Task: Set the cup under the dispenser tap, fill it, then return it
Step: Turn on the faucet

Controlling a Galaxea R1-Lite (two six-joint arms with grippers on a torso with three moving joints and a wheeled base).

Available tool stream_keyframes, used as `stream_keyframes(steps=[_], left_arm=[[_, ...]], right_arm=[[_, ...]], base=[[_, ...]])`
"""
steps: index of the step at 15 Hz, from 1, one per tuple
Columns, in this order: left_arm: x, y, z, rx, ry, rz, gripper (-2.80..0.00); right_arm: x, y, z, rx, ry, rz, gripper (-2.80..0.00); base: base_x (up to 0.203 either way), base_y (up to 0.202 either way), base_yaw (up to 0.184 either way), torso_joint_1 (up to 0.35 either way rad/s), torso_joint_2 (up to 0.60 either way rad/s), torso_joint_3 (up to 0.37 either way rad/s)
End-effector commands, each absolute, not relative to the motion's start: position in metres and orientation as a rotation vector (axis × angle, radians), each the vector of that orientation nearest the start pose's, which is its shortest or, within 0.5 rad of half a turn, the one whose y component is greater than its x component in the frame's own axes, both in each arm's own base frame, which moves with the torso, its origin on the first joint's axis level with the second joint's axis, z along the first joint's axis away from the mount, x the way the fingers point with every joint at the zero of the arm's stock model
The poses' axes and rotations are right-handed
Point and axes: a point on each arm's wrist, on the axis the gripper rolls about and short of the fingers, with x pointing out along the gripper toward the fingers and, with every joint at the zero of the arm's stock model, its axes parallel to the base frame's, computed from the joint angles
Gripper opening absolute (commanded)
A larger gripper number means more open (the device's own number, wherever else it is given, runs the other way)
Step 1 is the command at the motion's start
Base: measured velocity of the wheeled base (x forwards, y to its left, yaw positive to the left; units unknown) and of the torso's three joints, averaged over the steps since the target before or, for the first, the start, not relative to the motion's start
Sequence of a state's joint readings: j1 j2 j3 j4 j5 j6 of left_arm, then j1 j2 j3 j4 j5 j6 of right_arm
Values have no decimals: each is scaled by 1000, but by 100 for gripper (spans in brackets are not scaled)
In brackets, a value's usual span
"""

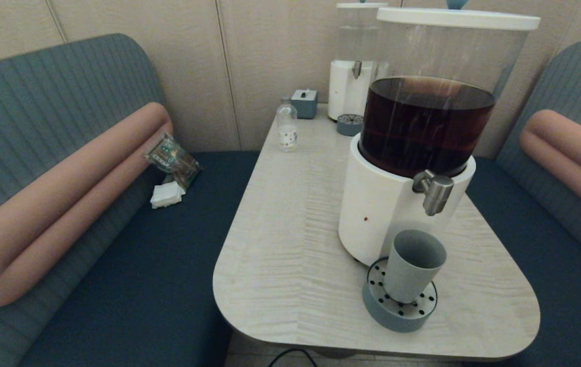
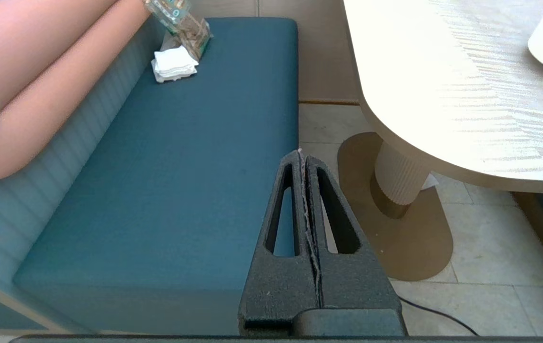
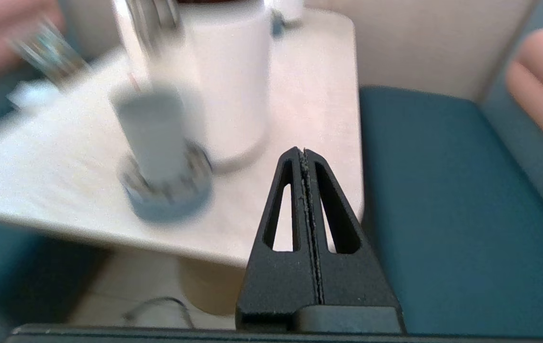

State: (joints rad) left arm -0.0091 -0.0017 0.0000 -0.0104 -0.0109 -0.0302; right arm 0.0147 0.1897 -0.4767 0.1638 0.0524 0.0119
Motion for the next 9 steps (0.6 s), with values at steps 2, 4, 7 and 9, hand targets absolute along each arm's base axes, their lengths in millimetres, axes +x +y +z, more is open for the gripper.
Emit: stream_keyframes(steps=[2,4,7,9], left_arm=[[-23,0,76,-31,-10,-20,-280],[-23,0,76,-31,-10,-20,-280],[-23,0,76,-31,-10,-20,-280],[-23,0,76,-31,-10,-20,-280]], right_arm=[[-11,2,250,46,-29,102,-280],[11,3,275,68,19,148,-280],[34,6,287,93,179,247,-280],[52,8,286,102,266,293,-280]], base=[[0,0,0,0,0,0],[0,0,0,0,0,0],[0,0,0,0,0,0],[0,0,0,0,0,0]])
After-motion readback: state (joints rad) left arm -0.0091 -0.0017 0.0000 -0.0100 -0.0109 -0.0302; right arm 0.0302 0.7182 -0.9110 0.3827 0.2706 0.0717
